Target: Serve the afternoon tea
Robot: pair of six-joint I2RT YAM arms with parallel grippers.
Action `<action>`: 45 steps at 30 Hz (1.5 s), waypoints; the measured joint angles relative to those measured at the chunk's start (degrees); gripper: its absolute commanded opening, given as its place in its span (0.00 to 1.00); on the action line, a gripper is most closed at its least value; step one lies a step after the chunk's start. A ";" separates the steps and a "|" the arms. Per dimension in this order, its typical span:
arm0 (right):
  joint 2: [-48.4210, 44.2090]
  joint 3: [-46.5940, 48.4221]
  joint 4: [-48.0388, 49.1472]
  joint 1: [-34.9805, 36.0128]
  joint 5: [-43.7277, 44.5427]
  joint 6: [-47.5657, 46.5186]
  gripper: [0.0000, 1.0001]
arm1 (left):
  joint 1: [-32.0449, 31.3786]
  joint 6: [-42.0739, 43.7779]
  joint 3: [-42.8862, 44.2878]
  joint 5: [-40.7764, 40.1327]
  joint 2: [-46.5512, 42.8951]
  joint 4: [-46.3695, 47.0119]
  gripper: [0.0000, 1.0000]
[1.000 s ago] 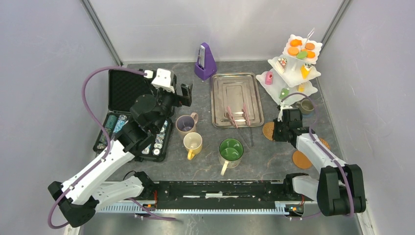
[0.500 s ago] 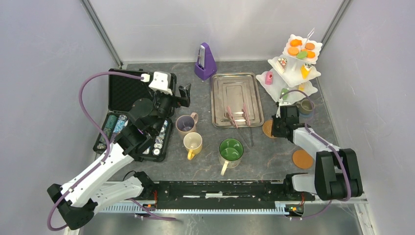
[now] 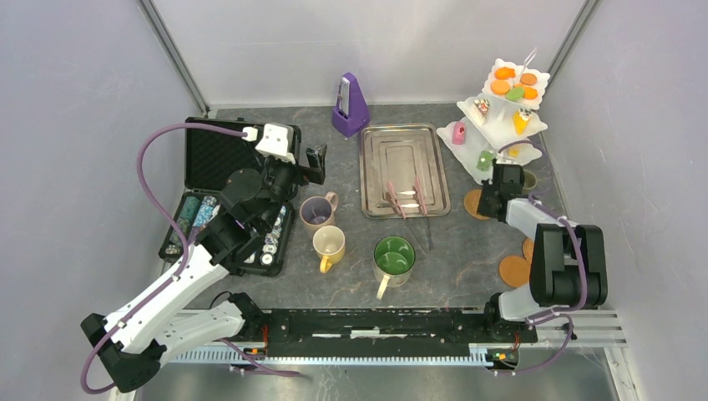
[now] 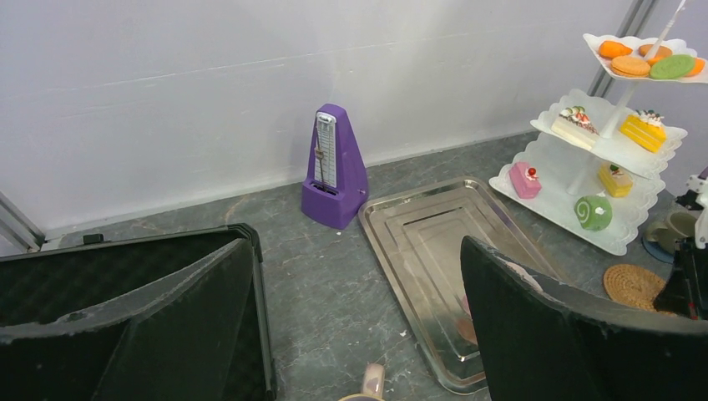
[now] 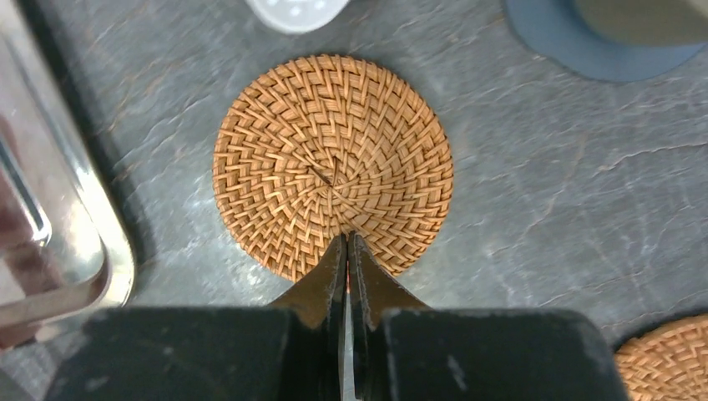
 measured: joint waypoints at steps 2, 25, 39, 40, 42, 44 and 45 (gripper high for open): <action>1.05 0.76 0.68 -2.12 -0.55 0.00 0.06 | 0.00 0.00 0.00 0.07 0.02 0.00 1.00; 8.81 7.87 2.67 -9.11 -3.65 0.72 0.06 | 0.00 -0.02 0.00 0.44 0.02 0.00 1.00; 9.81 9.84 0.72 -9.79 -3.56 1.36 0.21 | 0.00 -0.02 0.00 0.44 0.02 0.00 1.00; 9.77 9.84 0.57 -9.84 -3.48 1.31 0.22 | 0.00 -0.02 0.00 0.44 0.02 0.00 1.00; 9.77 9.84 0.35 -9.84 -3.26 1.29 0.23 | 0.00 -0.02 0.00 0.44 0.04 0.00 1.00; 9.88 9.84 0.33 -9.84 -3.13 1.36 0.23 | 0.00 -0.02 0.00 0.44 0.09 0.00 1.00; 9.92 9.84 0.31 -9.81 -3.06 1.36 0.22 | 0.00 -0.02 0.00 0.44 0.17 0.02 1.00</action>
